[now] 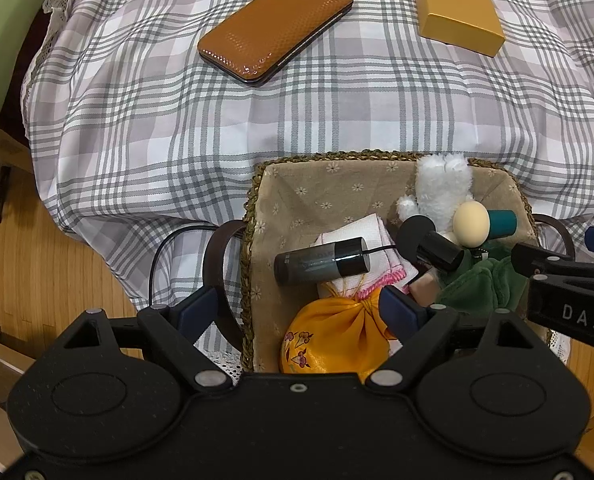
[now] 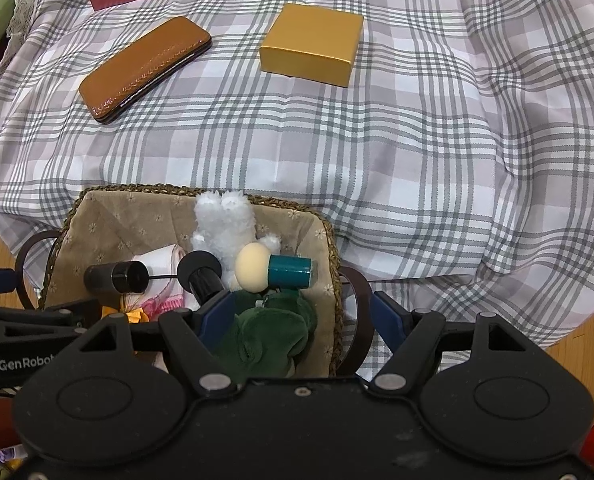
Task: Organize soft objects
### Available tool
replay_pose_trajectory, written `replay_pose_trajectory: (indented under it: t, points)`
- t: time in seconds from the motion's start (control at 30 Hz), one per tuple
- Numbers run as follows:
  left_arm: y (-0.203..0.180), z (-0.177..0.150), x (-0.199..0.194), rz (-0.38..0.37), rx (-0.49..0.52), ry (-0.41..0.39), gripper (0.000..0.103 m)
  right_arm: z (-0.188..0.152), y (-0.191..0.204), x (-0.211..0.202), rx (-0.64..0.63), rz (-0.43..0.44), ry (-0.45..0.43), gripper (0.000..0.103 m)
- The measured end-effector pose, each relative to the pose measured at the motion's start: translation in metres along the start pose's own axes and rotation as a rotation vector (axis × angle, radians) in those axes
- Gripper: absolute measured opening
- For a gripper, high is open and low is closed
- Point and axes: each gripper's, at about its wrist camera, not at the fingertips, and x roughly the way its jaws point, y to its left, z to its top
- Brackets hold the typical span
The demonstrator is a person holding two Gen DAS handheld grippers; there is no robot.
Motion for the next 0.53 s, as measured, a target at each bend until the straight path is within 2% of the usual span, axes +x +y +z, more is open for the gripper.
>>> replay_pose_trajectory:
  t: [0.53]
  points:
    - [0.0005, -0.0015, -0.0014, 0.000, 0.004, -0.008, 0.085, -0.0028, 0.0031, 0.0003, 0.000, -0.001, 0.000, 0.073]
